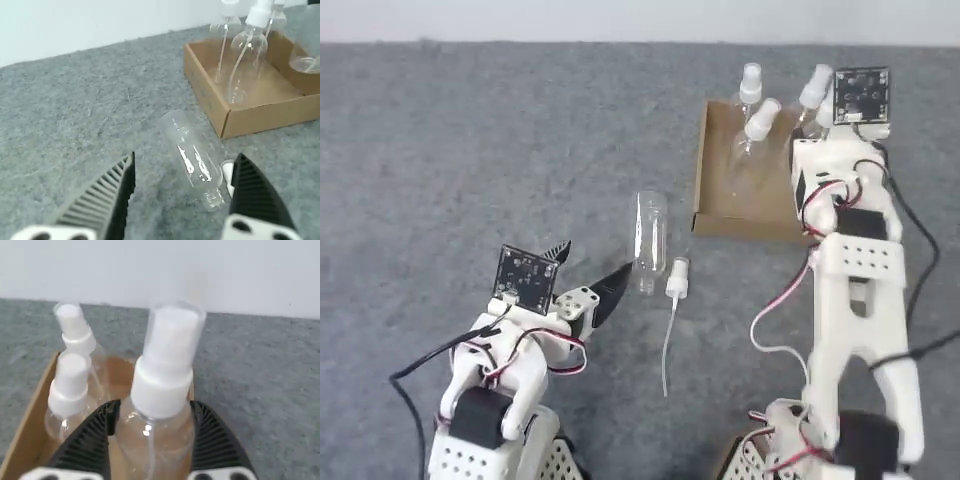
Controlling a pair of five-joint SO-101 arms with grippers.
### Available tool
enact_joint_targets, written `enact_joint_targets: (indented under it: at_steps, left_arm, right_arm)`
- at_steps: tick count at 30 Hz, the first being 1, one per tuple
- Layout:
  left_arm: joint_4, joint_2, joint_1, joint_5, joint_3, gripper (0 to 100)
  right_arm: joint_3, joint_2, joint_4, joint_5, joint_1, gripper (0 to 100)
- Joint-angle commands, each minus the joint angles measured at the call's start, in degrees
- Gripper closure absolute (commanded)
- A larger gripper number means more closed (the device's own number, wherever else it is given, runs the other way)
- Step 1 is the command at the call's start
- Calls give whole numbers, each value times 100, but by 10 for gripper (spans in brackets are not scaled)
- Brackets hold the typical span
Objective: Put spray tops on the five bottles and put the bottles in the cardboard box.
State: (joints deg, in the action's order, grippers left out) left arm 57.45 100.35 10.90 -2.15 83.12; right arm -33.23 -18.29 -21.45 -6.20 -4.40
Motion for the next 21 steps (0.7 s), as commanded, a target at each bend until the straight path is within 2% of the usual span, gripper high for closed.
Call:
enact_joint_targets:
  at_steps: [1,10,21]
  left_arm:
    - [-176,70,-9,35,-48,712]
    - [-176,70,-18,44,-48,712]
    - [-176,70,-9,53,4,712]
  right_arm:
    - [18,189,725,229,-66,993]
    - [-519,1033,2167,246,-66,993]
    - [-527,1701,2598,246,-215,992]
